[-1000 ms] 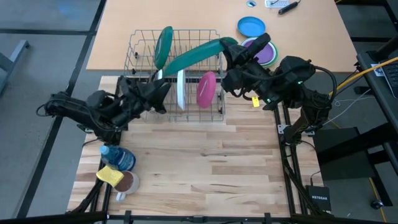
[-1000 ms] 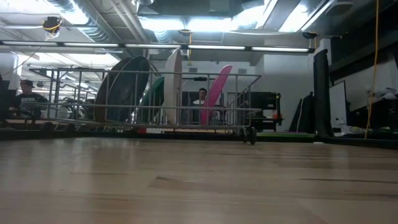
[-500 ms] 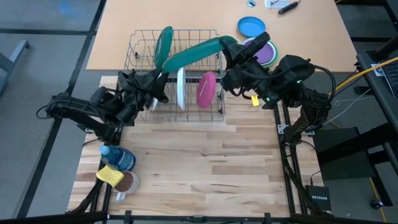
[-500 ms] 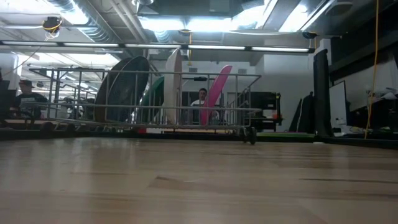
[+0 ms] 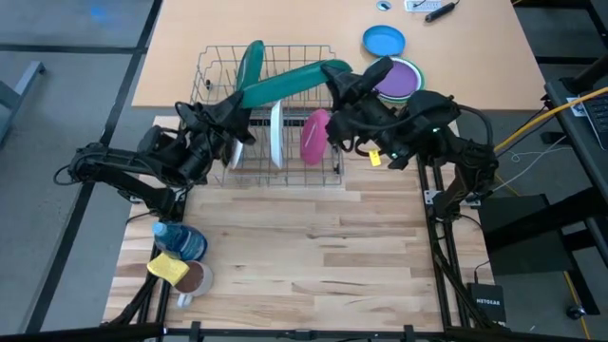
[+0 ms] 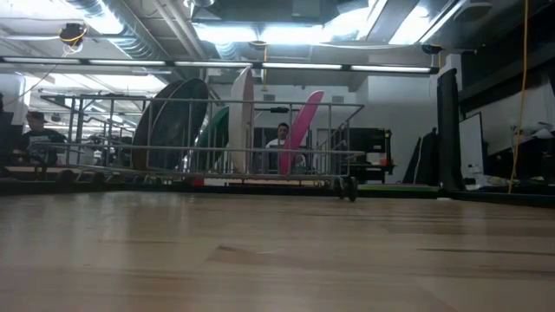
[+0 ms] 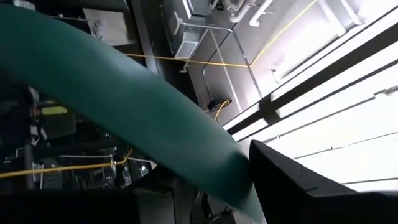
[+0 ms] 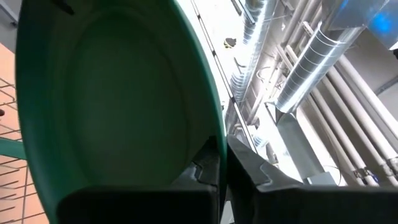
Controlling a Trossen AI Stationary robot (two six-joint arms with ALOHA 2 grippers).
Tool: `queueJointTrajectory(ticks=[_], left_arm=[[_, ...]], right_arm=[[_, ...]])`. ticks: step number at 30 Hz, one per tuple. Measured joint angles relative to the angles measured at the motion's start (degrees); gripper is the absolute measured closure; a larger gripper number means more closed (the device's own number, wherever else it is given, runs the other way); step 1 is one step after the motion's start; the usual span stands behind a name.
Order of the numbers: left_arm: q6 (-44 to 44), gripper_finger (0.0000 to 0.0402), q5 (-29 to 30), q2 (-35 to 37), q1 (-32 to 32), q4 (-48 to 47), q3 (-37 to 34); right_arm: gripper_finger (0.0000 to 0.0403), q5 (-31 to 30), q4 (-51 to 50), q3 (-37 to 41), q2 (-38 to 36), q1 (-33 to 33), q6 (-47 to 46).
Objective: Sort dishes
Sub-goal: Put the green plate on the dish rack
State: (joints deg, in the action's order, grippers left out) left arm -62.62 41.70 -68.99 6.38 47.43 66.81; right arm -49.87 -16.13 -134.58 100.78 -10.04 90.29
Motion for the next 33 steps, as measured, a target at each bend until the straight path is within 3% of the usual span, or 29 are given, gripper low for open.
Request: queueJointTrajectory(ticks=[4,15,25,33], left_arm=[[2.3,0.0275,0.0,0.0,-0.2,0.2,0.0],[4.9,0.0378,-1.5,0.2,-0.2,1.5,0.3],[6.3,0.0381,-2.0,0.0,-0.2,3.0,0.1],[8.5,0.0383,-2.1,-0.1,-0.2,2.6,0.0]], right_arm=[[0.0387,0.3,-0.1,0.1,0.2,0.0,0.0],[0.0384,0.9,-0.6,0.2,0.4,0.0,-0.7],[0.038,-0.2,-1.0,0.2,0.4,-0.1,-3.5],[0.029,-0.3,-2.1,0.4,0.7,-0.1,-5.8]])
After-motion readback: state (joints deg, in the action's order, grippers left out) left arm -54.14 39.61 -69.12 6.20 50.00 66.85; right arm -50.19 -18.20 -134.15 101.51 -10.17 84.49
